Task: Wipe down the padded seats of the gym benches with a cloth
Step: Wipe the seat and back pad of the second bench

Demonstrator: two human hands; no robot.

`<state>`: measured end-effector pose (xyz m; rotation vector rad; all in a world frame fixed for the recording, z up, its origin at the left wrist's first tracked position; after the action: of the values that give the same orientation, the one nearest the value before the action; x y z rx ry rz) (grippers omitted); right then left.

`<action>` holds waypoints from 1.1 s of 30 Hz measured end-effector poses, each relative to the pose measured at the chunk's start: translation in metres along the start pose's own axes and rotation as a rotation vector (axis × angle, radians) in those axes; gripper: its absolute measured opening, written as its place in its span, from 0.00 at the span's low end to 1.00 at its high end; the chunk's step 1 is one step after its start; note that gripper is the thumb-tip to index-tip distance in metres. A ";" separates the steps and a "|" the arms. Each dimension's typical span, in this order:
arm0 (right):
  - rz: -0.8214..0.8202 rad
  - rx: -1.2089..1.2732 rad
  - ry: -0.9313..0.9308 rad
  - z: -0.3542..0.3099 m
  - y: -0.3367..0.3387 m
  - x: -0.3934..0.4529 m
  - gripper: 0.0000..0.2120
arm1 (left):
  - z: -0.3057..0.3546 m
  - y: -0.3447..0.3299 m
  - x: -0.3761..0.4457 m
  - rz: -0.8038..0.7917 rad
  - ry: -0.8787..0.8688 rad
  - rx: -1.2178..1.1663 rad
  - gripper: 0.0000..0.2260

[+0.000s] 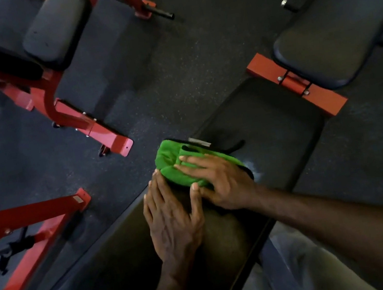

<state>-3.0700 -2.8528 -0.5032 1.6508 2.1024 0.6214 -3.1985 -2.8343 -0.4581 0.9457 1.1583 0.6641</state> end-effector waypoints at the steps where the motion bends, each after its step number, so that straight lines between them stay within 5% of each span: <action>1: 0.002 -0.042 0.017 0.011 0.010 0.000 0.28 | 0.000 -0.001 0.000 -0.006 0.004 0.007 0.38; 6: 0.357 0.076 -0.566 0.081 0.040 -0.002 0.29 | 0.001 -0.004 0.003 -0.055 -0.009 0.067 0.39; 11: 0.024 -0.026 -0.044 0.021 0.018 -0.005 0.31 | 0.002 -0.005 0.003 -0.061 0.022 0.120 0.38; 13: 0.134 -0.022 -0.165 0.064 0.045 -0.009 0.30 | 0.002 -0.006 0.004 -0.066 0.016 0.147 0.36; 16: 0.382 0.075 -0.585 0.105 0.055 -0.017 0.28 | 0.001 -0.010 0.006 -0.090 0.005 0.172 0.36; 18: 0.337 0.047 -0.464 0.069 0.036 -0.011 0.29 | 0.001 -0.008 0.006 -0.073 0.016 0.174 0.36; 21: 0.035 -0.030 -0.098 0.040 0.023 -0.021 0.32 | 0.001 -0.009 0.005 -0.078 0.022 0.174 0.36; 23: 0.096 -0.083 -0.153 0.074 0.047 -0.028 0.31 | 0.001 -0.010 0.006 -0.094 0.022 0.175 0.35; 27: 0.434 0.042 -0.612 0.125 0.068 -0.044 0.28 | 0.002 -0.010 0.006 -0.108 0.003 0.177 0.36; 33: 0.099 -0.047 -0.173 0.069 0.044 -0.058 0.31 | 0.003 -0.009 0.005 -0.097 0.009 0.178 0.35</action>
<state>-2.9836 -2.8931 -0.5332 1.7256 1.8809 0.5330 -3.1939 -2.8347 -0.4678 1.0298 1.2784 0.4934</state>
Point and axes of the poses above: each hand's wrist, its own x-axis towards the middle knuckle, its own y-axis out of the back of the hand, z = x × y, the point moved 9 cm from there along x, towards the middle knuckle, and after that the axes turned 11 degrees about -z, right-handed, at the moved point
